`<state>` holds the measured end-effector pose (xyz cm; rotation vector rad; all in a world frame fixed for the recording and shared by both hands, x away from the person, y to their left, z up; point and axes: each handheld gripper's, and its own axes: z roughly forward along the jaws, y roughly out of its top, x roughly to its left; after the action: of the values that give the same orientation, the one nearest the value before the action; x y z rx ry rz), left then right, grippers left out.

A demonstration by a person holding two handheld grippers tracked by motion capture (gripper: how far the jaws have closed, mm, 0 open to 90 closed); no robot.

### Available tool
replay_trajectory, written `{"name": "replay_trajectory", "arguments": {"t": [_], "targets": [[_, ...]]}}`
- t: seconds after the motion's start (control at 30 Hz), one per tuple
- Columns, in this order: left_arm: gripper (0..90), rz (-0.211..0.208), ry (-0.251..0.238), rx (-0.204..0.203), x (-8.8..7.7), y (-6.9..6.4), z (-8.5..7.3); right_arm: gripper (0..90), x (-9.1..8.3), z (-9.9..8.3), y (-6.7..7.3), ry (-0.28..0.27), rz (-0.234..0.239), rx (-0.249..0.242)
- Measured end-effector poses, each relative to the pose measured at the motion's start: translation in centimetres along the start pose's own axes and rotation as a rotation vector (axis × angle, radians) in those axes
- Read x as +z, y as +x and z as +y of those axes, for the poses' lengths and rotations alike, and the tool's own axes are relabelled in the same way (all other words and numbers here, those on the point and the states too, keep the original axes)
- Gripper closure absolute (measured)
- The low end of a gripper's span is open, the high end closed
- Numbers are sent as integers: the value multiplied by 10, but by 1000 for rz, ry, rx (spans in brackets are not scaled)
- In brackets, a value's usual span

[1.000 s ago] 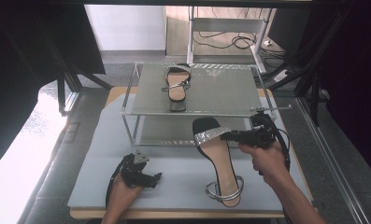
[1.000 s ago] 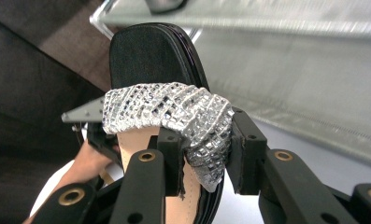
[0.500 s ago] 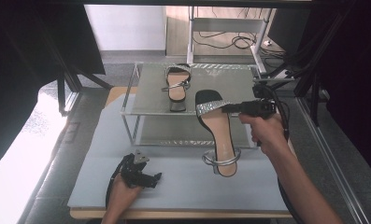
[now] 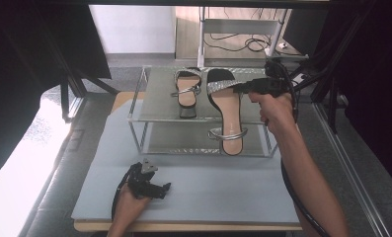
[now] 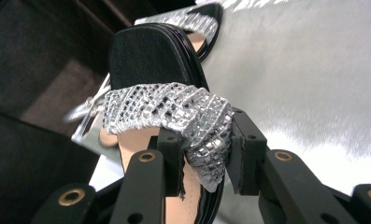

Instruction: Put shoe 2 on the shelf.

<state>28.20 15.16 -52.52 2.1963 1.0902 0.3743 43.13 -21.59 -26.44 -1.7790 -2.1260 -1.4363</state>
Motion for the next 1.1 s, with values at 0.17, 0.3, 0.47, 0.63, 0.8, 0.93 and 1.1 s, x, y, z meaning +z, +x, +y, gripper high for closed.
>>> {"name": "replay_trajectory", "arguments": {"t": [0.17,0.3,0.47,0.63,0.8,0.93,1.1], "targets": [[0,0,-3,-3,0,0,0,698,12,17,-4,-13,-23,24],[0,0,-2,-3,0,0,0,698,19,29,-9,-28,-41,44],[0,0,-3,-6,0,0,0,698,27,42,-11,-47,-40,63],[0,-3,-1,-2,0,0,0,698,37,53,-11,-60,-40,74],[0,-4,0,-3,0,0,0,698,51,62,-16,-71,-54,85],[0,-4,-1,-3,0,0,0,698,59,68,-19,-96,-75,85],[0,-5,0,-4,0,0,0,697,74,66,-23,-100,-149,53]]}}
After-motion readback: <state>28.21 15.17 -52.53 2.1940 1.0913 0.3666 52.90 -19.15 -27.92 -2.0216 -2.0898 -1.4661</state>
